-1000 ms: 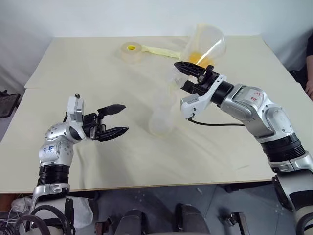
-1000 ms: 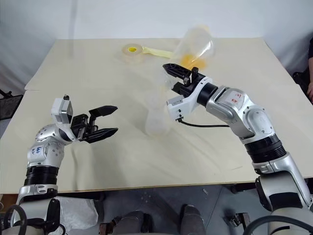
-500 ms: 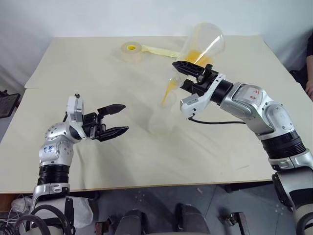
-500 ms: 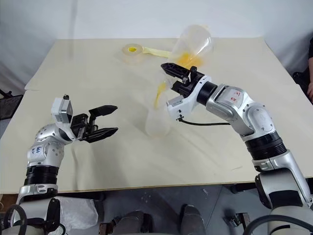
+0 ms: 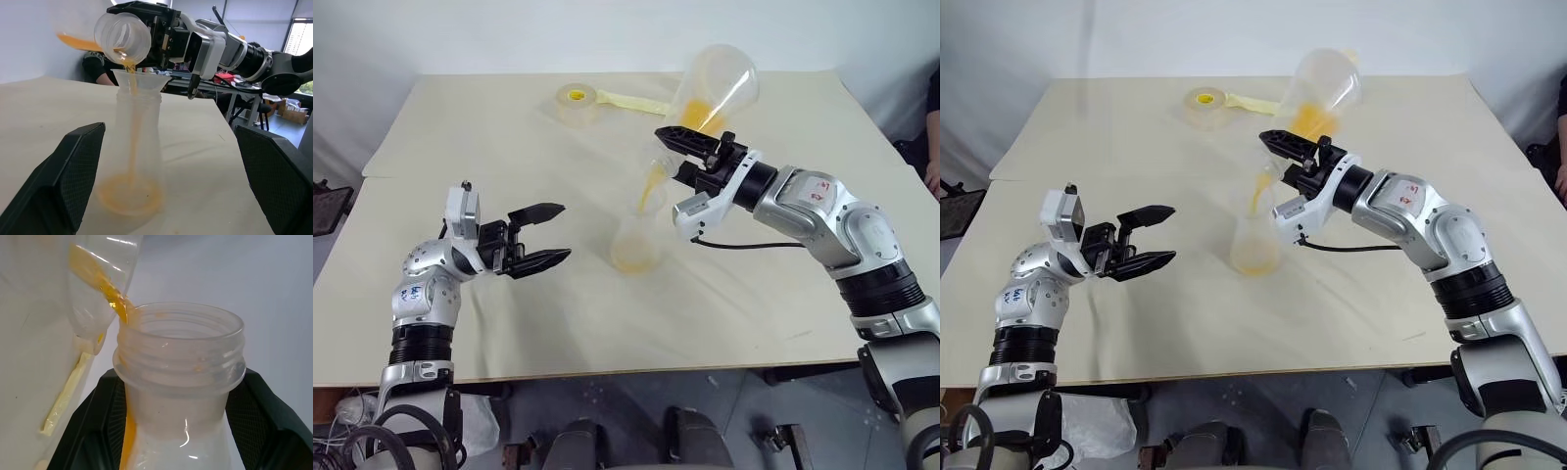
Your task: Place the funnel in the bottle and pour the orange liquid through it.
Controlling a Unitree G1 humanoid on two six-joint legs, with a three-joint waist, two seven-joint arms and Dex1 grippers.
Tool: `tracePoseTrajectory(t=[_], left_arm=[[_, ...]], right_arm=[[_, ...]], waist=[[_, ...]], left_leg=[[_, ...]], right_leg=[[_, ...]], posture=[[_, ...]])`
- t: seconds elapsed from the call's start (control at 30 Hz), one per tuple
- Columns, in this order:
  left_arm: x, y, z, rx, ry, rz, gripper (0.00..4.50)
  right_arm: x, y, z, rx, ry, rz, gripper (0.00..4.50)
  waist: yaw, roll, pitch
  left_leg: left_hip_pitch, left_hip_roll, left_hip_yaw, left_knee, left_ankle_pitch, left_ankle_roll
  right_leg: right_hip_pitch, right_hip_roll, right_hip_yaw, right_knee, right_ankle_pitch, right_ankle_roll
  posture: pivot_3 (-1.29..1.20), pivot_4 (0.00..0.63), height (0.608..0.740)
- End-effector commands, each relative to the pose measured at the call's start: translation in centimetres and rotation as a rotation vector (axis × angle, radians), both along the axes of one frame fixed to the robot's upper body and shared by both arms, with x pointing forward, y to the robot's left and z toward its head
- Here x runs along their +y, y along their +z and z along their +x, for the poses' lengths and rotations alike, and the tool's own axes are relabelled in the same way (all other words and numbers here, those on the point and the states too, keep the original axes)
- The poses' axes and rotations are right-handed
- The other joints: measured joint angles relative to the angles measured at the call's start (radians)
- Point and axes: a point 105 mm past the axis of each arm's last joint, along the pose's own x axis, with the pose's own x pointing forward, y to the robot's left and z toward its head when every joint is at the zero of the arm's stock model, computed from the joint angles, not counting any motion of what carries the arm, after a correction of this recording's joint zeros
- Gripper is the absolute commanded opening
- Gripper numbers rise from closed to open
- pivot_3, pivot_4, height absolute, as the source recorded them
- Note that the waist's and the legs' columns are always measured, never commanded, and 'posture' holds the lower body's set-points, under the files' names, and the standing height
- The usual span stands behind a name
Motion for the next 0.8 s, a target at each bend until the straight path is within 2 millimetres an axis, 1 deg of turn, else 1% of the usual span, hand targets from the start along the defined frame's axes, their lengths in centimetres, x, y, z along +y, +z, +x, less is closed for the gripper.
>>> tracePoseTrajectory(t=[0.03,0.4,0.8], left_arm=[[-0.08,0.78,-0.01,-0.041,-0.008,0.000,4.50],[-0.09,0.83,0.08,-0.041,-0.008,0.000,4.50],[-0.07,1.03,0.17,-0.048,-0.009,0.000,4.50]], right_arm=[[0.52,1.96,-0.71,-0.080,0.034,0.016,2.42],[0.87,2.34,-0.90,-0.125,0.055,0.006,2.42],[0.91,2.23,-1.00,-0.158,0.076,-0.024,2.42]], waist=[[0.000,0.000,0.000],[0.000,0.000,0.000],[-0.001,0.000,0.000]], left_leg=[[0.000,0.000,0.000,0.000,0.000,0.000],[0.000,0.000,0.000,0.000,0.000,0.000],[0.000,0.000,0.000,0.000,0.000,0.000]], right_leg=[[0.000,0.000,0.000,0.000,0.000,0.000],[0.000,0.000,0.000,0.000,0.000,0.000],[0.000,0.000,0.000,0.000,0.000,0.000]], posture=[[0.00,0.150,0.740],[0.00,0.150,0.740],[0.00,0.150,0.740]])
